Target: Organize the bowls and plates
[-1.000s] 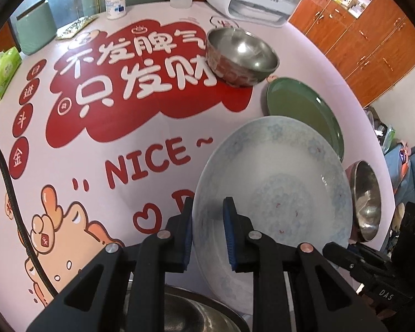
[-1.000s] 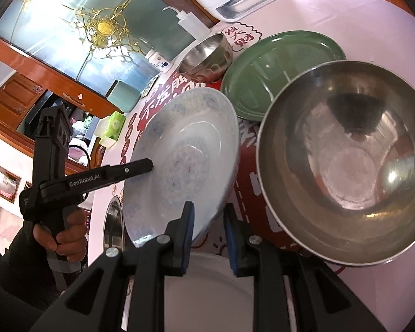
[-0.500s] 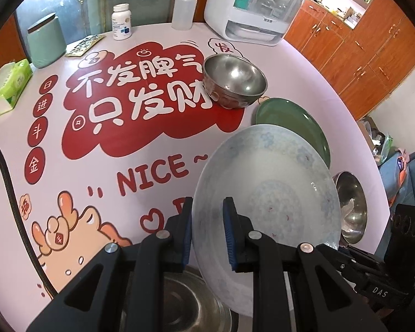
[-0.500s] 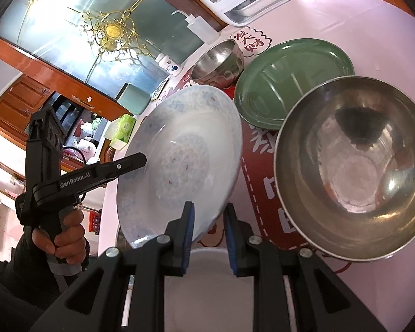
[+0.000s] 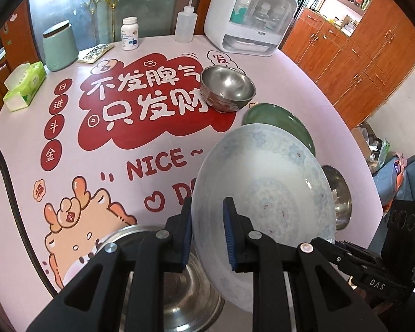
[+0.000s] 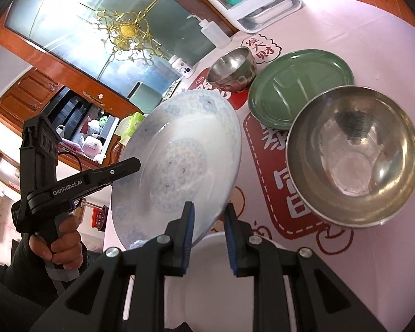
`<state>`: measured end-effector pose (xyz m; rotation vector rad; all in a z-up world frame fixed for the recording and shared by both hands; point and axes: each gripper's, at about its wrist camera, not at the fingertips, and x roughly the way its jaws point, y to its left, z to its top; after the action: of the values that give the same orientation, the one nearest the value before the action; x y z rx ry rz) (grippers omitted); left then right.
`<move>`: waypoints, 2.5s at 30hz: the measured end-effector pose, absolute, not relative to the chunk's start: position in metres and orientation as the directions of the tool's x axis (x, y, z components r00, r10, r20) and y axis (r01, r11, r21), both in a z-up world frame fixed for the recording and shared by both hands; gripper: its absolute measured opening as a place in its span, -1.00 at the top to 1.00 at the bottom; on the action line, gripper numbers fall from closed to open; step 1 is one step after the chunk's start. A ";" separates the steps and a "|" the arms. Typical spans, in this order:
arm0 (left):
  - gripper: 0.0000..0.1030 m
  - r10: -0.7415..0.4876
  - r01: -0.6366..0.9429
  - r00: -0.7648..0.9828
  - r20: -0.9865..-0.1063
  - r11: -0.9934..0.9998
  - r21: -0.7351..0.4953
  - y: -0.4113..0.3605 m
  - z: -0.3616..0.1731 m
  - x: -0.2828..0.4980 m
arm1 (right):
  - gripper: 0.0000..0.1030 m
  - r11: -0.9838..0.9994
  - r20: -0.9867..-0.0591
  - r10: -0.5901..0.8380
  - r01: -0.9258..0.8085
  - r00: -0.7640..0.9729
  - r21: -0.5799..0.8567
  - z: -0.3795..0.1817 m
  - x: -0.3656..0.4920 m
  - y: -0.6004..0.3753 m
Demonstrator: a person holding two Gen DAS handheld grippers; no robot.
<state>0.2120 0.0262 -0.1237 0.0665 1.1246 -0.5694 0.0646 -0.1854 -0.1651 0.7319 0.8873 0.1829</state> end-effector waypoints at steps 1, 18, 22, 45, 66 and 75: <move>0.65 -0.397 0.462 0.309 -0.864 0.857 -0.229 0.027 -0.122 0.209 | 0.60 0.746 -0.638 0.434 0.143 0.637 0.650 -0.163 0.062 -0.185; 0.65 -0.399 0.472 0.344 -0.850 0.856 -0.211 0.035 -0.101 0.138 | 0.60 0.756 -0.617 0.422 0.118 0.664 0.644 -0.144 0.004 -0.183; 0.65 -0.399 0.478 0.336 -0.853 0.853 -0.210 0.036 -0.104 0.119 | 0.60 0.763 -0.631 0.415 0.127 0.655 0.634 -0.142 -0.012 -0.182; 0.65 -0.379 0.430 0.243 -0.893 0.867 -0.251 0.054 -0.151 0.033 | 0.60 0.834 -0.737 0.379 0.139 0.559 0.534 -0.149 -0.064 -0.173; 0.65 -0.292 0.337 0.147 -0.945 0.913 -0.230 0.052 -0.204 0.031 | 0.60 0.851 -0.824 0.415 0.155 0.386 0.502 -0.200 -0.053 -0.172; 0.65 -0.278 0.285 0.132 -0.951 0.930 -0.232 0.053 -0.219 0.037 | 0.59 0.868 -0.845 0.411 0.138 0.341 0.478 -0.207 -0.040 -0.165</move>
<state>0.0374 0.0535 -0.2185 0.0062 1.3788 -0.4090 -0.0398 -0.1652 -0.2066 0.5227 1.2248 0.1885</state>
